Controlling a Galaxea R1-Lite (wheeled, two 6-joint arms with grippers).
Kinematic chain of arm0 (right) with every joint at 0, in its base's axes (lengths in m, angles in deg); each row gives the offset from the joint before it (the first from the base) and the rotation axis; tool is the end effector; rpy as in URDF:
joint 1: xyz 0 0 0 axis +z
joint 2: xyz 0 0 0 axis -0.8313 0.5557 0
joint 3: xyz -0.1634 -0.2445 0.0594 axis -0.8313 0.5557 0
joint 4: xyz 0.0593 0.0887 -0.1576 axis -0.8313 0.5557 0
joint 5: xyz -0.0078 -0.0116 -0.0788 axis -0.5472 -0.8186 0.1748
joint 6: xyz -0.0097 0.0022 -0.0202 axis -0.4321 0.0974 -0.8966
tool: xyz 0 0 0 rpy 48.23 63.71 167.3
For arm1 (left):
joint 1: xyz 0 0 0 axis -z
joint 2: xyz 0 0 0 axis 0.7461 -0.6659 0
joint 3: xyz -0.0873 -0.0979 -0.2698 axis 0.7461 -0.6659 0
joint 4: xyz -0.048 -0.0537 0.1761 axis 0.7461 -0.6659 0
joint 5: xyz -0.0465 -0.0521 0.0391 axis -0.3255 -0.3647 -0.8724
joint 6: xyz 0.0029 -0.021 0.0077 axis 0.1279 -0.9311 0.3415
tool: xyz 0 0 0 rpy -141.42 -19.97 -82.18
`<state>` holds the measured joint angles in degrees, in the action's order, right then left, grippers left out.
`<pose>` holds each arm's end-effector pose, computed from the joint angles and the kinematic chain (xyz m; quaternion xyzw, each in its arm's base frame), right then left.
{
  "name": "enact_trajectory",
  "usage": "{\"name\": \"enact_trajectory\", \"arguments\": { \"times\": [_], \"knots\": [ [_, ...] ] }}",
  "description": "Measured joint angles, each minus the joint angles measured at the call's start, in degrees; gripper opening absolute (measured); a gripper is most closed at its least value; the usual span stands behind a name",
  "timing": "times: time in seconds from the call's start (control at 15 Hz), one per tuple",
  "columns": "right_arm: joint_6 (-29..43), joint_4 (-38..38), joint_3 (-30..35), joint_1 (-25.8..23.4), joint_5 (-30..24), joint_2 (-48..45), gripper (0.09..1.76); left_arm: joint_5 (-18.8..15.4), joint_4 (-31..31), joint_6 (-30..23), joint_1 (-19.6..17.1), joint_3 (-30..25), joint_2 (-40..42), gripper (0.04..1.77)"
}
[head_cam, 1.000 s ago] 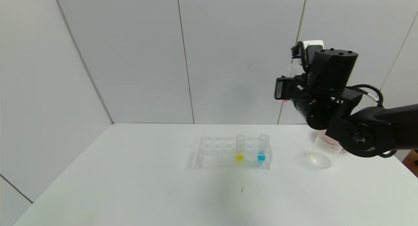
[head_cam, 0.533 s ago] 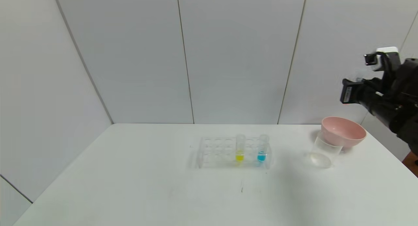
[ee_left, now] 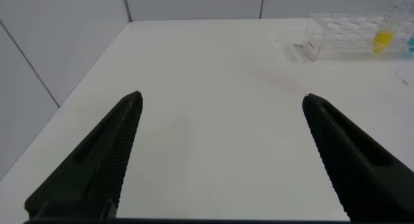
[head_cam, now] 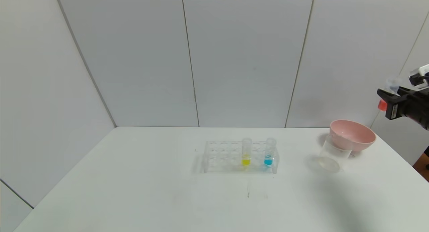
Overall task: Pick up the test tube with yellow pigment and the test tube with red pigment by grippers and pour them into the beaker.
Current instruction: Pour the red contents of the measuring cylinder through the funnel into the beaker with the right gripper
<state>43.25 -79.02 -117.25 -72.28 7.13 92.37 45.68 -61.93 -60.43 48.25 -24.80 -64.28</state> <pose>0.3247 -0.0864 0.2001 -0.1981 -0.0335 0.0046 0.9796 -0.0225 0.0000 0.0755 0.0000 0.0024 0.0000 1.0000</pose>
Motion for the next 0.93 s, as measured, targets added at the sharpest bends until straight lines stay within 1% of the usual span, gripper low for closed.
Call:
{"name": "enact_trajectory", "arguments": {
  "times": [0.13, 0.27, 0.53, 0.73, 0.93],
  "knots": [
    [-2.00, -1.77, 0.39, -0.38, -2.22, 1.65, 0.51, 0.00, -0.02, 0.00, 0.00, 0.00, 0.00, 1.76],
    [-6.53, -3.44, 0.67, -0.29, -4.58, 3.41, 0.51, 0.00, -0.02, 0.00, 0.00, 0.00, 0.00, 1.76],
    [-15.76, -7.35, 1.06, -0.84, -11.26, 6.67, 0.51, 0.00, -0.02, 0.00, 0.00, 0.00, 0.00, 1.76],
    [-21.26, -9.02, 1.11, -1.51, -13.17, 8.92, 0.51, 0.00, -0.02, 0.00, 0.00, 0.00, 0.00, 1.76],
    [-29.77, -9.08, 1.13, -3.06, -14.43, 10.61, 0.51, 0.00, -0.02, 0.00, 0.00, 0.00, 0.00, 1.76]
  ]
}}
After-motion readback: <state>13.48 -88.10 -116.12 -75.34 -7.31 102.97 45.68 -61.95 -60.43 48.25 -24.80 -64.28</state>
